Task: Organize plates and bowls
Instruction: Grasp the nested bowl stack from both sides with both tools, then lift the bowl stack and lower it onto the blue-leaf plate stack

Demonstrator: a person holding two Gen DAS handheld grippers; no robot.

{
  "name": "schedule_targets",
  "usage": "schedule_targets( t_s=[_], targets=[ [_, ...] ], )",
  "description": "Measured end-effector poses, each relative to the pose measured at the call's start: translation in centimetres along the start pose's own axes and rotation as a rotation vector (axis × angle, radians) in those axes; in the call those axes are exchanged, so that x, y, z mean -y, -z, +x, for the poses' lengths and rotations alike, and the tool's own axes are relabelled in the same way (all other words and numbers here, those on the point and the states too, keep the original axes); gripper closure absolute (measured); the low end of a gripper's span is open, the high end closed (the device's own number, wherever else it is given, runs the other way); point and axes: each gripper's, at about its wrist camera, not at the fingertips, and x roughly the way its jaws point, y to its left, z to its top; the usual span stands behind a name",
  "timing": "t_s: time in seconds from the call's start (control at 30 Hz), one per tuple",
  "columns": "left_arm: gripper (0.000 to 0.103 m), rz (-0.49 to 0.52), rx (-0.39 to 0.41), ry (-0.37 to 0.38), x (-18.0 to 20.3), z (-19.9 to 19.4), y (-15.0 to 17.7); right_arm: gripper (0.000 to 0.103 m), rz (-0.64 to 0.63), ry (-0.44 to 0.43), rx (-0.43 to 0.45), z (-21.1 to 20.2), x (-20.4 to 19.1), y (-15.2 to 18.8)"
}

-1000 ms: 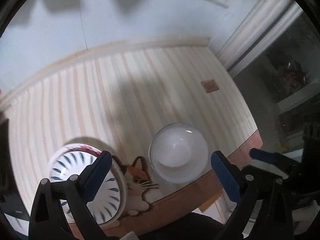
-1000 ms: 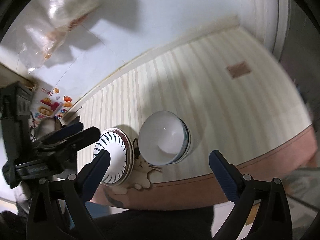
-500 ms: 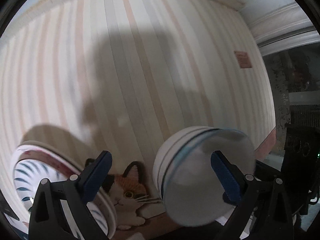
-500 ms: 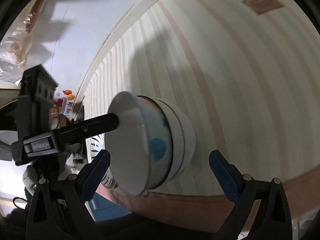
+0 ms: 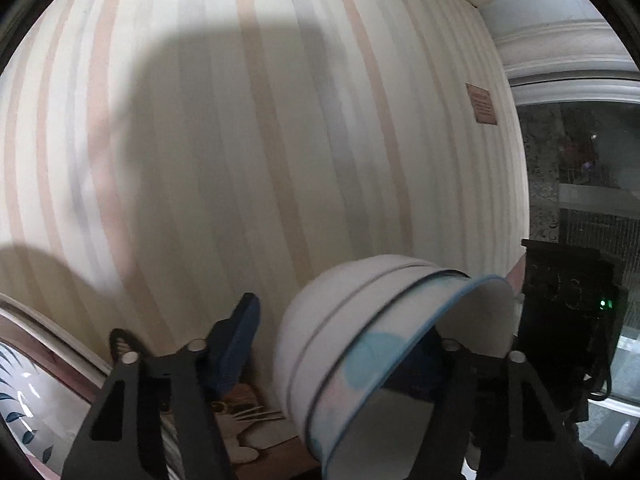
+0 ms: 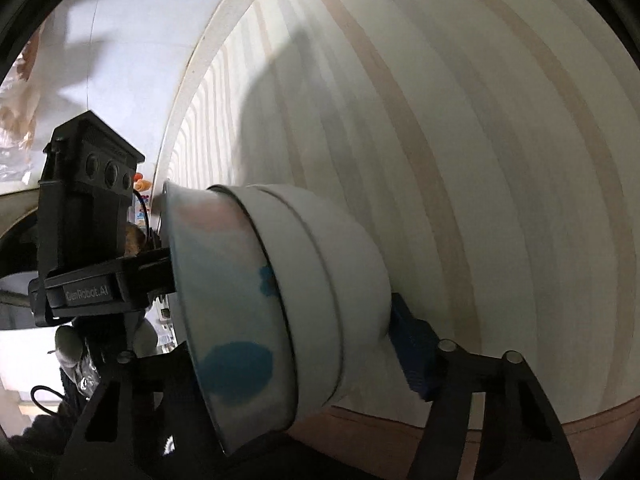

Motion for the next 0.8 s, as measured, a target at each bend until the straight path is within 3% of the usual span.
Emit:
schedule_targets(
  t_s=[0.13, 0.8],
  targets=[
    [0.047, 0.009, 0.017, -0.019, 0.5, -0.1, 0.3, 0.050, 0.017, 0.020, 0.008, 0.1, 0.4, -0.2],
    [0.048, -0.060, 0.038, -0.069, -1.0, -3.1, 1.9, 0.052, 0.049, -0.021, -0.045, 1.4, -1.8, -0.8]
  ],
)
